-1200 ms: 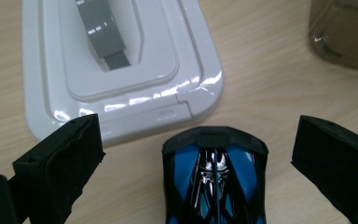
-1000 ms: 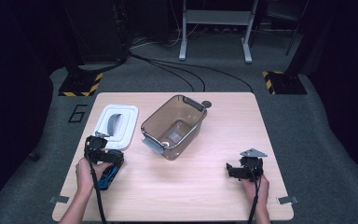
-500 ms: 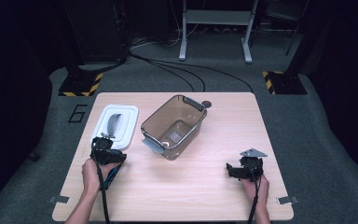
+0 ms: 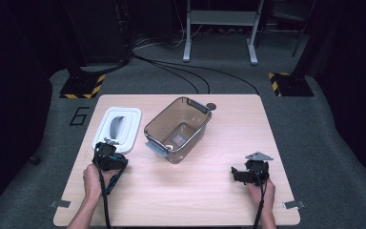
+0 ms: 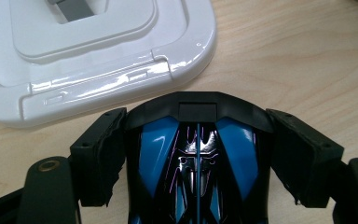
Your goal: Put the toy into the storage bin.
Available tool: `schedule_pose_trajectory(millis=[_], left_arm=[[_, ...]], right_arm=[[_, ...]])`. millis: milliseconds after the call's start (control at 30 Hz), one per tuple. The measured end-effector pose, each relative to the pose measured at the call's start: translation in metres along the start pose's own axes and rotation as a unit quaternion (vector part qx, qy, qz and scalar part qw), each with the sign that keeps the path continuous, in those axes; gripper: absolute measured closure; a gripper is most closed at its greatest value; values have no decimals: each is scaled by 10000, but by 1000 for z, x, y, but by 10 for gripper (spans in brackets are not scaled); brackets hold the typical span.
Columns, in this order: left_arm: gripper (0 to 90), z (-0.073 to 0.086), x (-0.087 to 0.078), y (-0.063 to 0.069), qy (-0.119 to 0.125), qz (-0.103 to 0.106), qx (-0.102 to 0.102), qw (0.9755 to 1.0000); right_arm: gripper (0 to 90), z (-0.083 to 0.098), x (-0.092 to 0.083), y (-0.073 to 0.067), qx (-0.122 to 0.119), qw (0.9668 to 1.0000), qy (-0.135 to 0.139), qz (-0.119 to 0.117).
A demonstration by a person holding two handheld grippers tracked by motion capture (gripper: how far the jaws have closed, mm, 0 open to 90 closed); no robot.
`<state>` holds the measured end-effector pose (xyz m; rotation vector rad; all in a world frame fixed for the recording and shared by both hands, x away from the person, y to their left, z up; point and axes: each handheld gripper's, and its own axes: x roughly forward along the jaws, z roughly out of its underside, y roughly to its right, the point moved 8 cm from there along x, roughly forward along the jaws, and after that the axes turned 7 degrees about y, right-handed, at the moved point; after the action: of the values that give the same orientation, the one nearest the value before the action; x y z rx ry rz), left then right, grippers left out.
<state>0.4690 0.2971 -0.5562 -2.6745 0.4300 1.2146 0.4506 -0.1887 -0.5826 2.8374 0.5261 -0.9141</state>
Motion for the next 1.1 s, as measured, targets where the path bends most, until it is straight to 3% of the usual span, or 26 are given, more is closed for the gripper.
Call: schedule_pose_trajectory(millis=[333, 700, 900, 1100], left_arm=[[245, -7, -23, 2, 432, -17, 94, 9990], [245, -25, -67, 1, 888, 43, 113, 9960], [246, -40, -87, 2, 1038, 173, 154, 9943], [247, -49, -93, 4, 1110, 223, 185, 9934]], right_arm=[[85, 0, 0, 0, 3, 10000, -1, 0], [85, 0, 0, 0, 3, 10000, -1, 1], [85, 0, 0, 0, 5, 10000, 0, 1], [85, 0, 0, 0, 6, 10000, -2, 1]])
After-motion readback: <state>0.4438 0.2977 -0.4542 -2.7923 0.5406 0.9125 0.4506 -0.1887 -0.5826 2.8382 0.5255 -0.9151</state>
